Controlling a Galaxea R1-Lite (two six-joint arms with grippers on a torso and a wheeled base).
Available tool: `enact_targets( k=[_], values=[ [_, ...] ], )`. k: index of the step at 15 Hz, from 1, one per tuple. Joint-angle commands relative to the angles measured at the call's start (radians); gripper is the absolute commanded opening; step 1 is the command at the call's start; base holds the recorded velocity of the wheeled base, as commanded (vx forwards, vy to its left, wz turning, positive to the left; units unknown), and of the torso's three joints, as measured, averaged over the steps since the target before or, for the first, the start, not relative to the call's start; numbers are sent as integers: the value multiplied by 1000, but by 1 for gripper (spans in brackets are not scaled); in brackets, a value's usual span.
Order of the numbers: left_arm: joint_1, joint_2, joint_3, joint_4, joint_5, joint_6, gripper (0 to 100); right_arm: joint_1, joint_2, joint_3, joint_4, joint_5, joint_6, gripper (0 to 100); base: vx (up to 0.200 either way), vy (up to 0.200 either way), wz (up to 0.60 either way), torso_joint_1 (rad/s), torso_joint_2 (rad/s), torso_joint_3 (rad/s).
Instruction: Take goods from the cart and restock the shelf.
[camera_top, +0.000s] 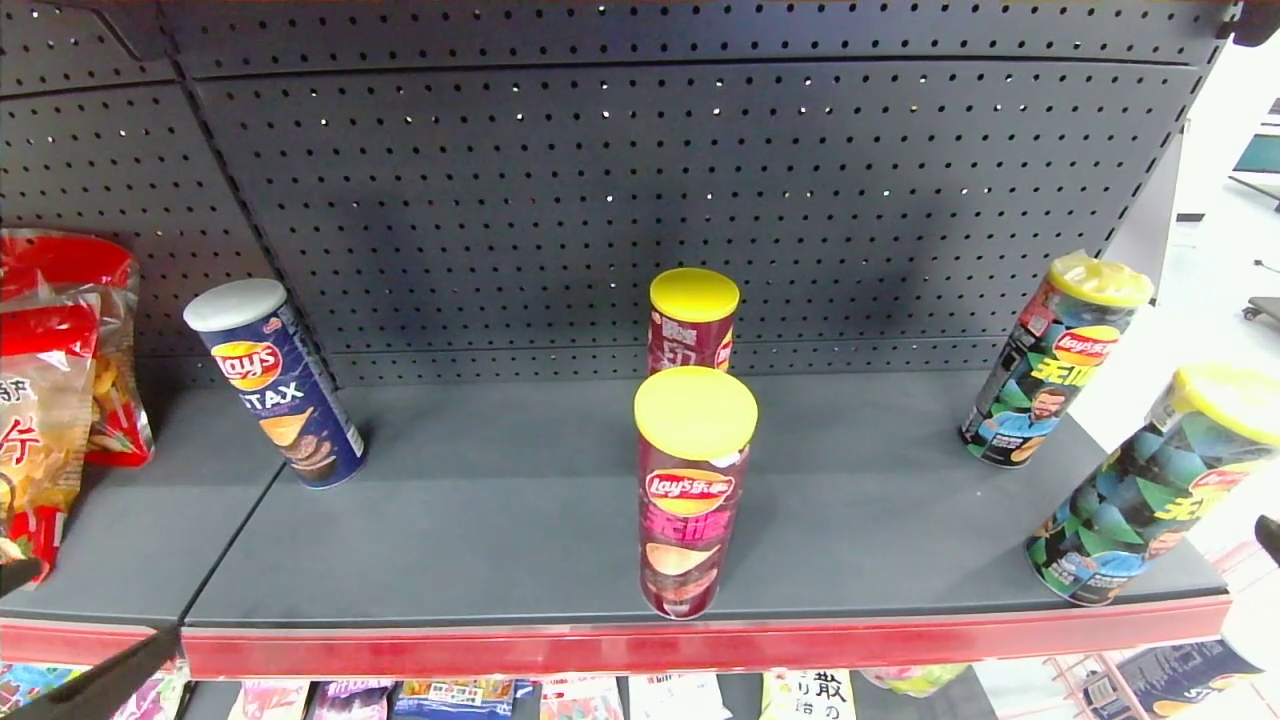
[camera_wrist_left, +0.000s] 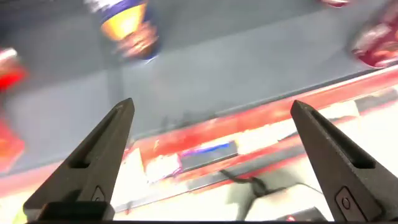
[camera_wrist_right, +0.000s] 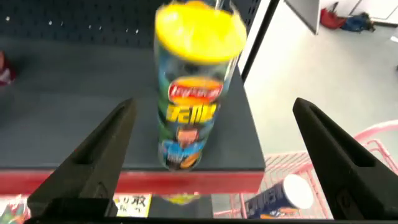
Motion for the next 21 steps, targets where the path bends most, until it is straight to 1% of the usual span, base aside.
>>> enact_targets(
  k=[1,2,3,7,9,11,15,16,17,18,21],
  values=[
    [47,-189,13,46,66,0,100,-3,-149,2,126,32,14,100,0,0,0,0,0,0],
    [56,-200,14,46,102,11,100,-3,-172,10,151,38,22,100,0,0,0,0,0,0],
    [54,-214,14,46,105,29,100,-2,-201,20,177,46,25,100,0,0,0,0,0,0],
    [54,-217,19,46,106,32,100,-3,-221,22,180,44,25,100,0,0,0,0,0,0],
    [54,-241,57,41,108,32,100,0,-221,22,180,50,25,100,0,0,0,0,0,0],
    [54,-275,100,41,109,32,100,0,-223,22,180,78,25,100,-200,0,0,5,0,-2],
    [54,-315,140,43,109,34,100,-5,-223,24,182,69,23,100,-200,0,0,3,4,4],
    [54,-323,143,43,109,35,100,-6,-223,25,183,67,23,100,0,0,0,0,0,0],
    [54,-327,151,43,109,46,100,-8,-219,27,186,67,22,100,0,0,0,0,0,0],
    [54,-333,154,41,109,72,100,-8,-221,28,192,67,17,100,0,0,0,0,0,0],
    [54,-364,166,43,108,81,100,-8,-224,30,198,52,17,100,0,0,0,0,0,0]
  ],
)
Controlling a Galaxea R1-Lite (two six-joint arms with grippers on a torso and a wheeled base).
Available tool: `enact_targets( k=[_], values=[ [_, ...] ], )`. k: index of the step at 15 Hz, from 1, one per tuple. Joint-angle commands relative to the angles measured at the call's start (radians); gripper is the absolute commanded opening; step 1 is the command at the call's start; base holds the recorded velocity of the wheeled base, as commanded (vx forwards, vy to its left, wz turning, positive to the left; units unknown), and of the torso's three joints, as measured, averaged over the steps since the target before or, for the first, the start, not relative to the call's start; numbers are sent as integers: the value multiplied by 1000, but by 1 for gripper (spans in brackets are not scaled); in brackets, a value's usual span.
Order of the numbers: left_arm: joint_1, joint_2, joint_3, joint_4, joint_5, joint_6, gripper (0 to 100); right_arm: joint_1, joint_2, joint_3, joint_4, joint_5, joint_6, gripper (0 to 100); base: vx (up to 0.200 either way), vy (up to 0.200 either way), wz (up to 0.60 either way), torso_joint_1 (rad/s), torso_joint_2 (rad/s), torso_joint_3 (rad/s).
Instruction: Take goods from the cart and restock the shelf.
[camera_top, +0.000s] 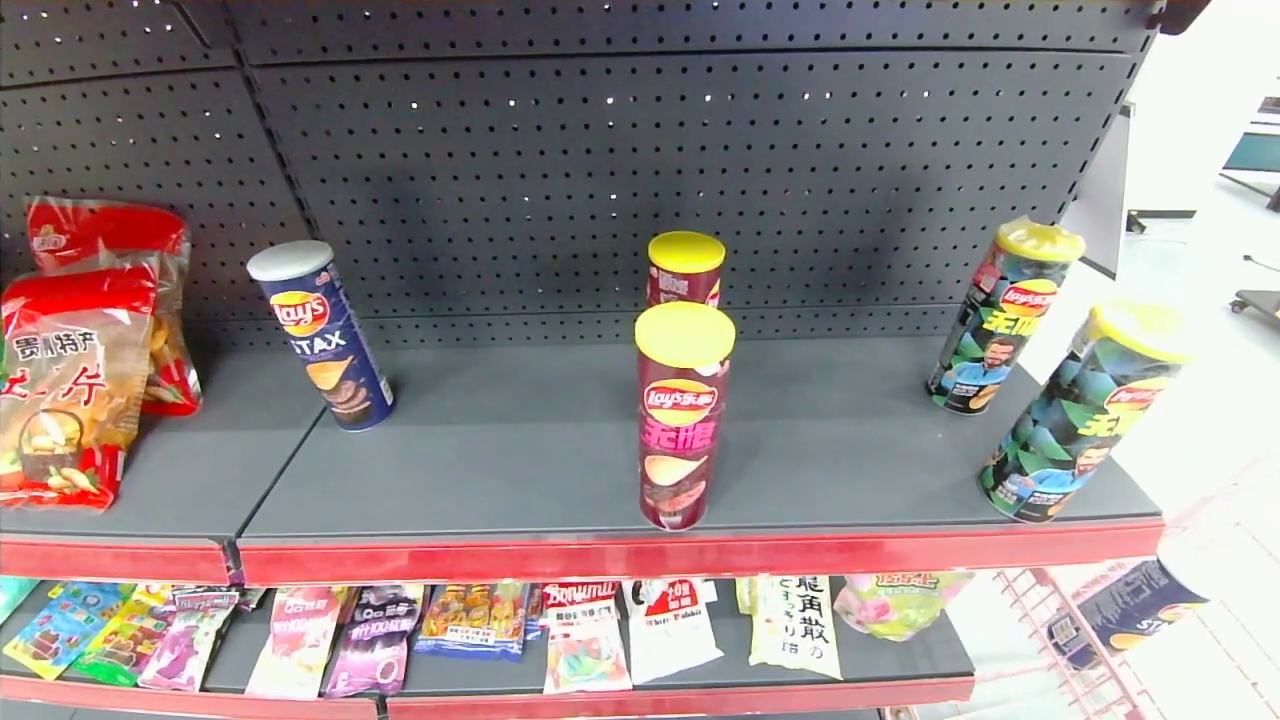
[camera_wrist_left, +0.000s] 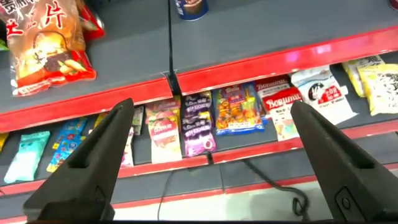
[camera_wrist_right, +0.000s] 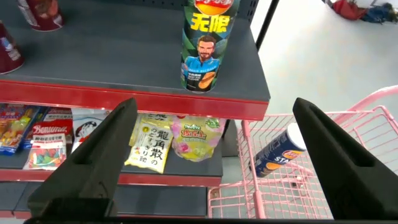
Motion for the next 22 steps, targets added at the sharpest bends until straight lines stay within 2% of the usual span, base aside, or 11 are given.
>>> enact_targets(
  k=[1,2,5,9,15,20,22],
  values=[
    [0,-32,6,3,-1,13,100,1,2,0,1,0,-1,100,0,0,0,0,0,0],
    [0,-44,11,4,-1,32,100,1,2,0,1,0,-1,100,0,0,0,0,0,0],
    [0,-59,24,3,-1,58,100,1,2,1,1,0,-1,100,0,0,0,0,0,0],
    [0,-102,58,1,-2,92,100,1,5,3,1,0,-1,100,0,-200,0,-1,4,2],
    [0,-111,60,3,-2,93,100,2,11,11,1,1,-1,100,0,-200,0,4,5,2],
    [-7,-125,58,3,-17,95,100,2,2,31,1,1,-2,100,0,0,0,0,0,0],
    [-32,-133,57,1,-31,95,100,2,3,32,1,0,-2,100,0,0,-600,2,2,0]
  ],
)
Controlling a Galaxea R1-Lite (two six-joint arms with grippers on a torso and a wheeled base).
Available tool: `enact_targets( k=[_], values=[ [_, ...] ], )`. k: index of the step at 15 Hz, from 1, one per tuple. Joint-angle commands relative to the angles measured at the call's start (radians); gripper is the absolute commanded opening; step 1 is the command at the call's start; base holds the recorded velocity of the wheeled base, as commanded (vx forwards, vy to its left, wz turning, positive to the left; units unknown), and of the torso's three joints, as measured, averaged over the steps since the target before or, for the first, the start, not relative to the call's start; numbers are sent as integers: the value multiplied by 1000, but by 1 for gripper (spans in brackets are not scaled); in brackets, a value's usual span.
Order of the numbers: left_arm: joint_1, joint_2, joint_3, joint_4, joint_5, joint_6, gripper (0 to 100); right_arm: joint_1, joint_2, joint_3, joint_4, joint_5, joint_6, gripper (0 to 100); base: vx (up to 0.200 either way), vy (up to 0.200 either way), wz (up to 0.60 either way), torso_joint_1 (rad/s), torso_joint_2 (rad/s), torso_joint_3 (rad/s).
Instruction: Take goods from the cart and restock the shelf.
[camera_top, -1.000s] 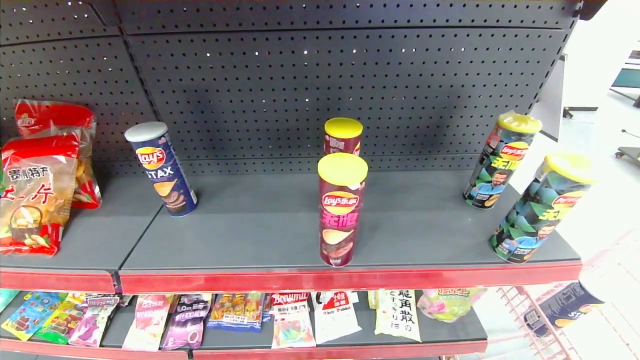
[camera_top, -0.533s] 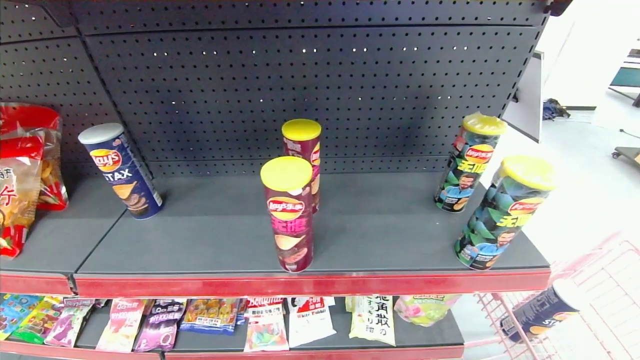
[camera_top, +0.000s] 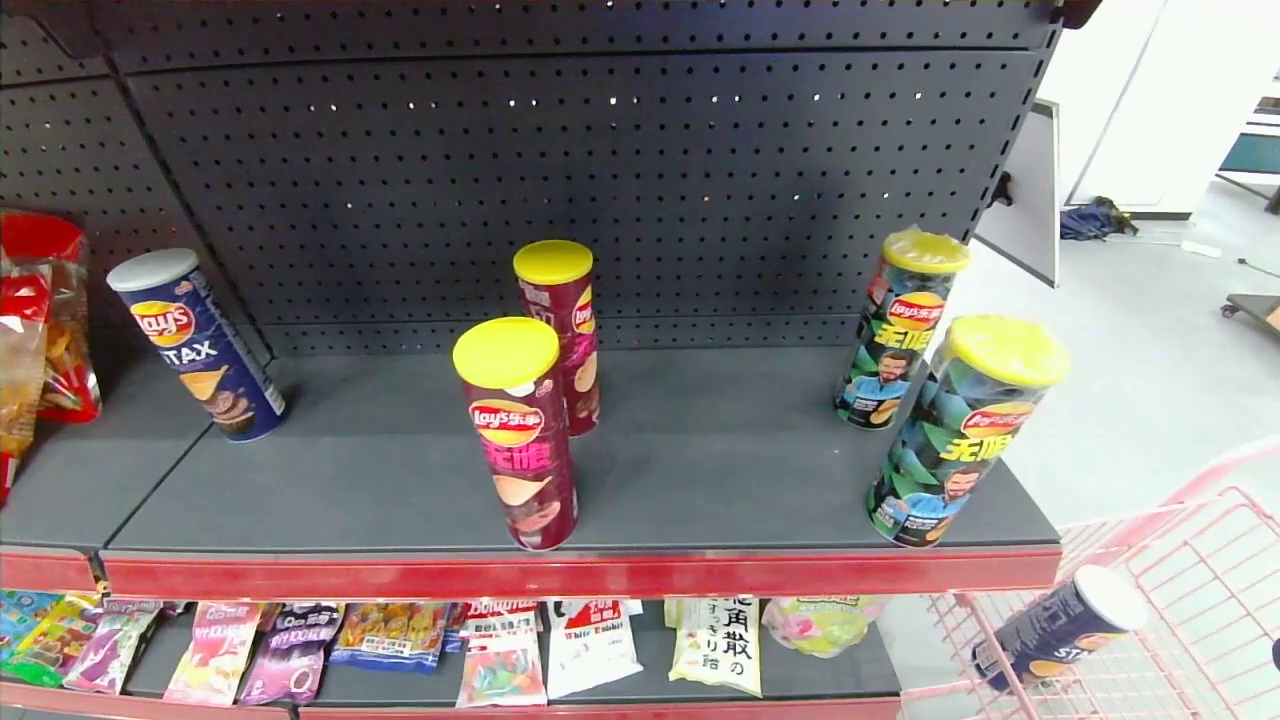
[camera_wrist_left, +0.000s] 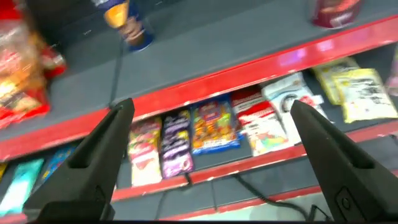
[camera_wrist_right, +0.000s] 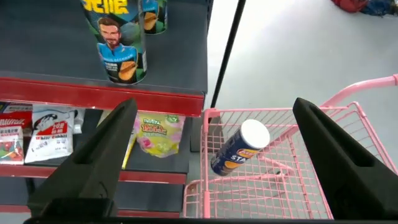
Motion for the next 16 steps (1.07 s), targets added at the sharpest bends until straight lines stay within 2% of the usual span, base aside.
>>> enact_targets(
  k=[1,10,16],
  values=[
    [-19,-10,-1,-1,-2,0,100,0,0,1,-1,0,-1,100,0,0,-600,-2,7,2],
    [-23,-50,0,2,-2,-1,100,0,2,6,-1,0,-1,100,0,0,-600,2,3,1],
    [-23,-53,2,2,-4,-1,100,-1,-14,43,-1,-54,-22,100,0,0,0,-27,64,35]
  ],
)
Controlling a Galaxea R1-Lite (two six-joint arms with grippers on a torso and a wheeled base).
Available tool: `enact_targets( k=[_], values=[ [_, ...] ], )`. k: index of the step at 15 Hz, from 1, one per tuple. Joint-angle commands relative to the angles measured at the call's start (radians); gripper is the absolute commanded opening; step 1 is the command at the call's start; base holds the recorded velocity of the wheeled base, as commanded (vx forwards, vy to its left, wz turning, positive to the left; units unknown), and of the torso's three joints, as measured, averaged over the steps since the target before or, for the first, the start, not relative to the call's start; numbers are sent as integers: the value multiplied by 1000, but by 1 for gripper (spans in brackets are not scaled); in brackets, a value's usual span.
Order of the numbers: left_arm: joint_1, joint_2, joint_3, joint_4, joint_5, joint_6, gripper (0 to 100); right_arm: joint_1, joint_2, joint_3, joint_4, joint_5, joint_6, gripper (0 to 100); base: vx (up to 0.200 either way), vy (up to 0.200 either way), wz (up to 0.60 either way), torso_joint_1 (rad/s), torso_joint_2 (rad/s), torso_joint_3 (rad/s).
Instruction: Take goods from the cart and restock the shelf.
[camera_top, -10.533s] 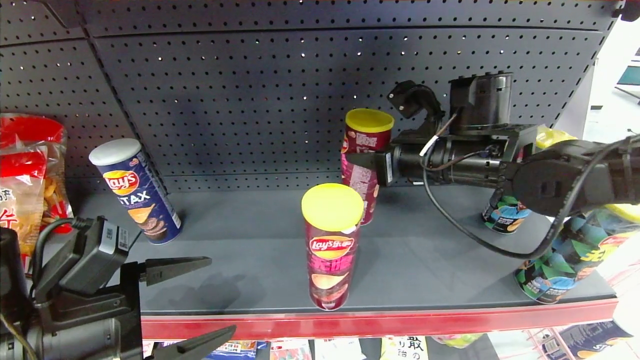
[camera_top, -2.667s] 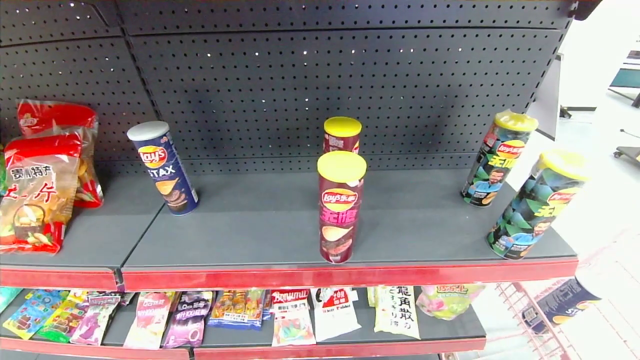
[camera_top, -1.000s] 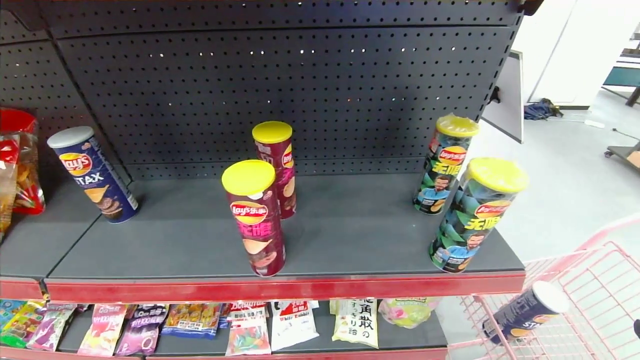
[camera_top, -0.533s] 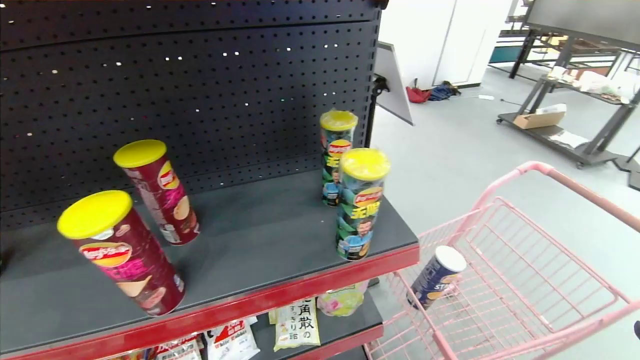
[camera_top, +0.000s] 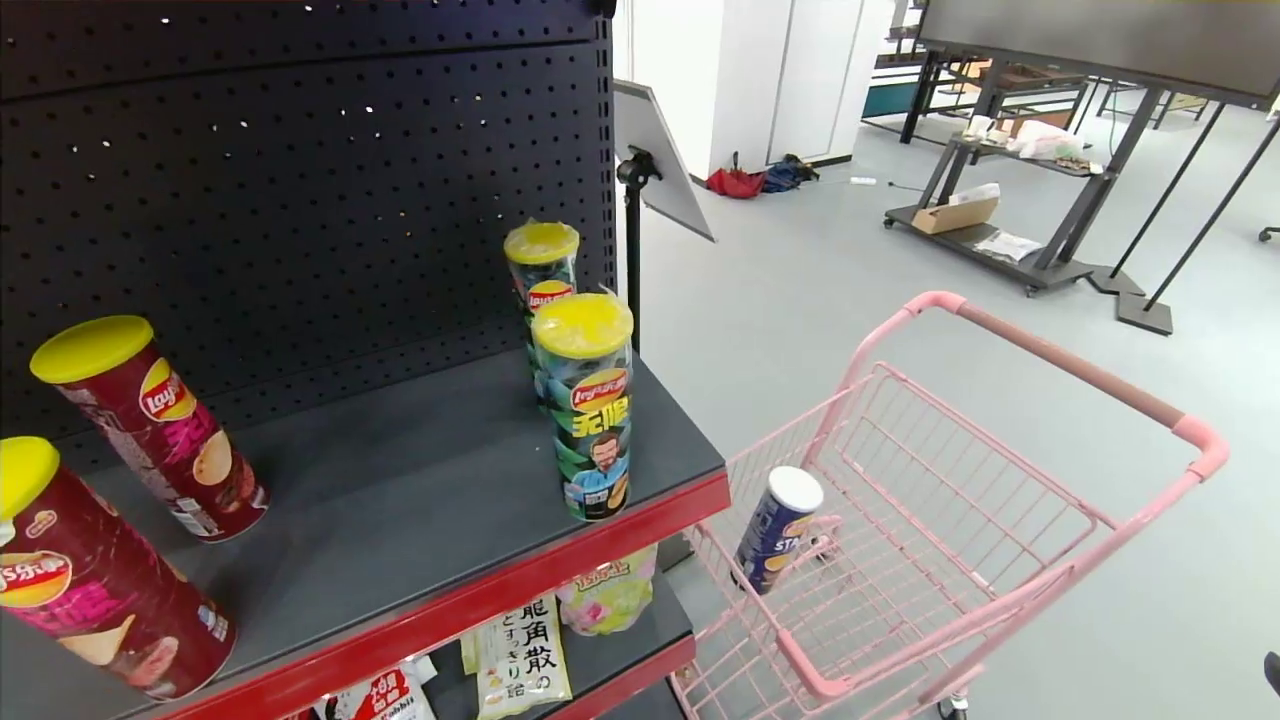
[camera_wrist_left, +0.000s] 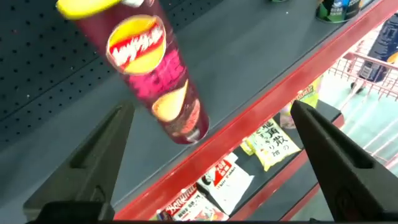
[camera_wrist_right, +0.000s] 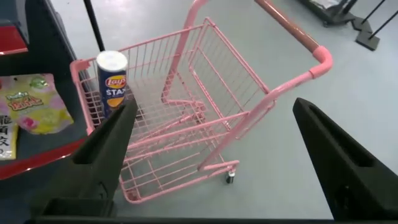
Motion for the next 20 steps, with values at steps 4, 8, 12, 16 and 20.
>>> enact_targets(
  k=[4,8,12,16,20],
  values=[
    [1,-12,11,-1,2,0,100,1,-25,39,-2,0,-2,100,0,0,0,-145,347,192],
    [1,-41,35,1,3,0,100,1,-72,81,0,0,0,100,0,0,0,-139,343,199],
    [1,-42,35,1,3,0,100,1,-72,92,0,0,0,100,0,0,0,-145,359,217],
    [1,-42,37,2,6,0,100,1,-90,130,0,-9,3,100,0,0,0,-141,373,231],
    [1,-42,37,2,8,0,100,1,-91,139,0,-9,4,100,0,0,0,-111,299,189]
  ],
)
